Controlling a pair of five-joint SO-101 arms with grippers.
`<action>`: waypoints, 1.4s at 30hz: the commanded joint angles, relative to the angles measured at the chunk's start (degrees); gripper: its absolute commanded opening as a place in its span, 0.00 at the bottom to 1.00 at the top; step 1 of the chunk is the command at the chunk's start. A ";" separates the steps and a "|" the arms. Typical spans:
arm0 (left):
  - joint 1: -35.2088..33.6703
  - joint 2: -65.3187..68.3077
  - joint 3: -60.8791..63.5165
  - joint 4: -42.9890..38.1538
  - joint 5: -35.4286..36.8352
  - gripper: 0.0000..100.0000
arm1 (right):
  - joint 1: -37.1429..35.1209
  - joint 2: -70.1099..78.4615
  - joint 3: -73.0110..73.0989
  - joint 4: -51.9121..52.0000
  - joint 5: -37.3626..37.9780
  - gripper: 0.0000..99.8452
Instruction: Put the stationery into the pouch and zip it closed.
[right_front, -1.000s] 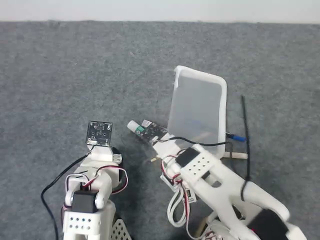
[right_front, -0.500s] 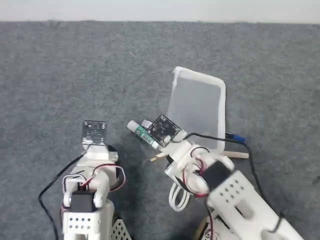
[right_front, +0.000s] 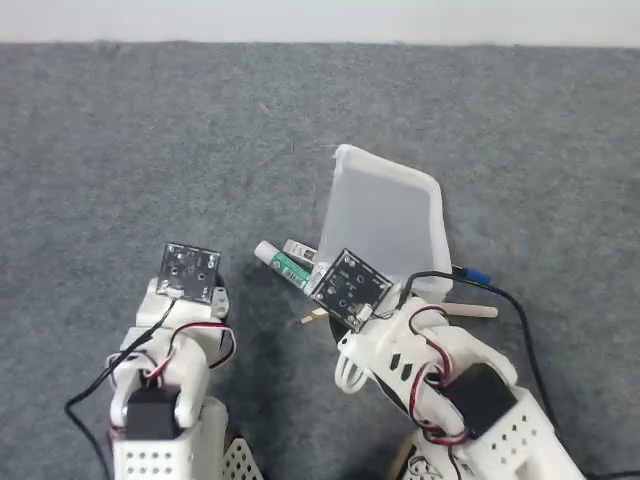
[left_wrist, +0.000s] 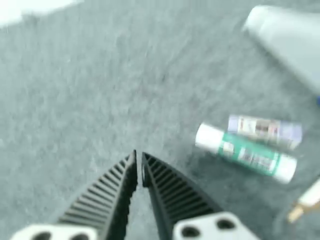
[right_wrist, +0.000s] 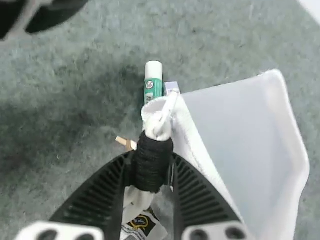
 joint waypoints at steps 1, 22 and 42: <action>0.62 -0.88 -8.04 -1.05 2.46 0.01 | 0.75 -2.15 -4.75 -0.13 1.05 0.01; 19.60 -0.97 -6.81 3.43 14.07 0.27 | 0.31 -2.24 -4.66 0.22 0.97 0.01; 20.22 -0.79 4.44 -11.25 13.63 0.18 | -4.44 -2.24 -3.69 2.15 0.88 0.01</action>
